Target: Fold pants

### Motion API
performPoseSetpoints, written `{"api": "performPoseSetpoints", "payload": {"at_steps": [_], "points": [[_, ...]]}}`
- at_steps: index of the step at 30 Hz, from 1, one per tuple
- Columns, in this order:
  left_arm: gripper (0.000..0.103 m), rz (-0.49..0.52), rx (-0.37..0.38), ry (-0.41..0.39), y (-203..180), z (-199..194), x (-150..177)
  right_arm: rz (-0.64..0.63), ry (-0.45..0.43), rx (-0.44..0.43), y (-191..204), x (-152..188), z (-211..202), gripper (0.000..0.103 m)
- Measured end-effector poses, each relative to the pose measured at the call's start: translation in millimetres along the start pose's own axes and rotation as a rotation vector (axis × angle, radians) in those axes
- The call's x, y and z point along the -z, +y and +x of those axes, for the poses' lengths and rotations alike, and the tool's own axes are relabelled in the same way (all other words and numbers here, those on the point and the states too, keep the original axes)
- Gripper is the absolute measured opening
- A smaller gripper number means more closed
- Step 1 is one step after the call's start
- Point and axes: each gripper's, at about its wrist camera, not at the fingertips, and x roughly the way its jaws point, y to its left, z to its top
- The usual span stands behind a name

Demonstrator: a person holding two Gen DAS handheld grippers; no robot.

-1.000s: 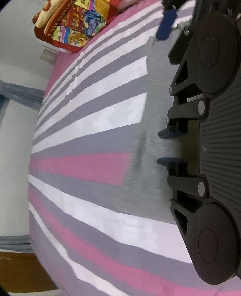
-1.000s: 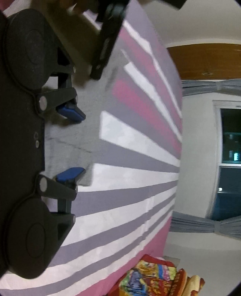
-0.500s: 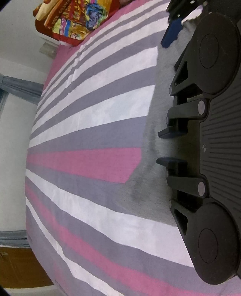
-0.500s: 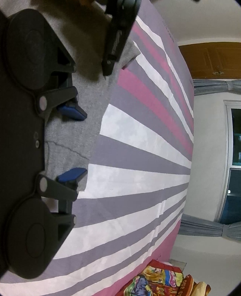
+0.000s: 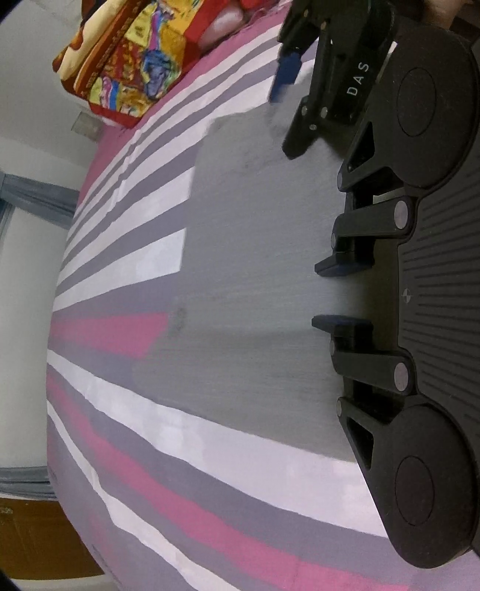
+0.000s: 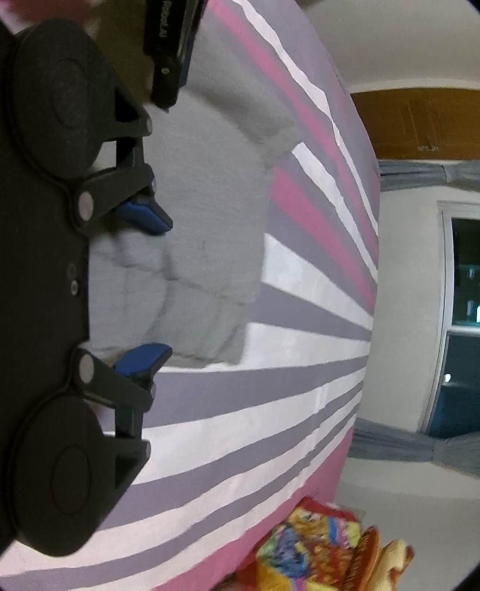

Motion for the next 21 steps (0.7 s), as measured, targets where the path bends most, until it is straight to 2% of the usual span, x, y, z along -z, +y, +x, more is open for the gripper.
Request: {"api": "performPoseSetpoints", "payload": {"at_steps": [3, 6, 9, 11, 14, 16, 21], "points": [[0.024, 0.025, -0.009, -0.015, -4, -10, 13, 0.125, 0.027, -0.054, -14, 16, -9, 0.068], [0.024, 0.023, -0.027, -0.013, -7, -20, 14, 0.112, 0.032, -0.04, -11, 11, -21, 0.07], [0.024, -0.017, -0.029, -0.009, -6, -30, 12, 0.093, -0.028, -0.019, -8, 4, -42, 0.069], [0.024, -0.036, -0.031, -0.012, -4, -33, 13, 0.091, -0.086, -0.035, -6, -1, -58, 0.067], [0.024, -0.044, -0.034, -0.016, -2, -34, 20, 0.074, -0.129, -0.076, 0, -3, -73, 0.066], [0.024, -0.039, -0.038, -0.02, -1, -35, 23, 0.049, -0.118, -0.103, 5, 2, -75, 0.064], [0.024, -0.036, -0.035, -0.014, -4, -33, 21, 0.031, -0.014, -0.105, 4, 17, -53, 0.063]]}}
